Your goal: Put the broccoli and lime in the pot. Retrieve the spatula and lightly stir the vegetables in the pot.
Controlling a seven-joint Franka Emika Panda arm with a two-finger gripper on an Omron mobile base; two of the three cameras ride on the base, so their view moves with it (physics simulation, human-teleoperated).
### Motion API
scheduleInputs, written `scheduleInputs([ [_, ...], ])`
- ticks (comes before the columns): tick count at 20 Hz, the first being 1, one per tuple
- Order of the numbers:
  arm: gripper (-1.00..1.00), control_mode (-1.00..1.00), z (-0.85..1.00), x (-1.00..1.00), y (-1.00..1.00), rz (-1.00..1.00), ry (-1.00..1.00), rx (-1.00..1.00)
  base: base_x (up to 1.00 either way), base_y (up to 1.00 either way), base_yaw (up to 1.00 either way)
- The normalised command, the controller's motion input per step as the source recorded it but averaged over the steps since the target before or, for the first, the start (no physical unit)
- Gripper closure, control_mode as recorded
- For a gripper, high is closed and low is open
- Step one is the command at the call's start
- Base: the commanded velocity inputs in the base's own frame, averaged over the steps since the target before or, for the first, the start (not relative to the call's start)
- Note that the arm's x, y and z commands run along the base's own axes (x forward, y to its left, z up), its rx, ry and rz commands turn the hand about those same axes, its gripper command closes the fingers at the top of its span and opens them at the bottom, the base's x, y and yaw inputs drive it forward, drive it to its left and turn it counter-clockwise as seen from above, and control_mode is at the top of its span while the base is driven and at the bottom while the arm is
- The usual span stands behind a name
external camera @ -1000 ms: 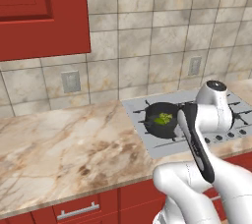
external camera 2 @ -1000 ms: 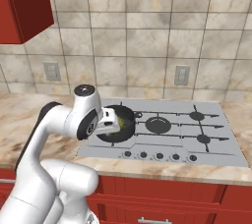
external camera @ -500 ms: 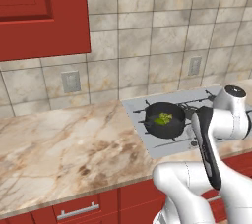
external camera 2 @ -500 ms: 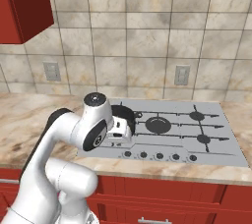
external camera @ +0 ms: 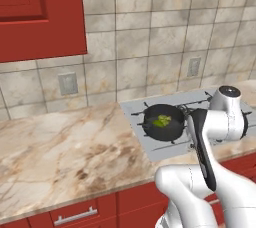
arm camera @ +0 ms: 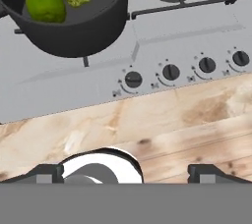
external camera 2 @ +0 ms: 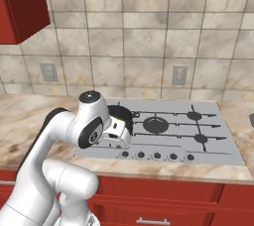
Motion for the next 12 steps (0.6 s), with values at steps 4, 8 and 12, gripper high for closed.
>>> scheduleInputs([
  [4,-1.0,1.0,0.0,0.0,0.0,0.0,0.0,0.0,-0.12,-0.72,-0.16],
  [8,-1.0,1.0,0.0,0.0,0.0,0.0,0.0,0.0,0.0,-0.98,0.0],
  [12,-1.0,1.0,0.0,0.0,0.0,0.0,0.0,0.0,0.02,-1.0,0.03],
])
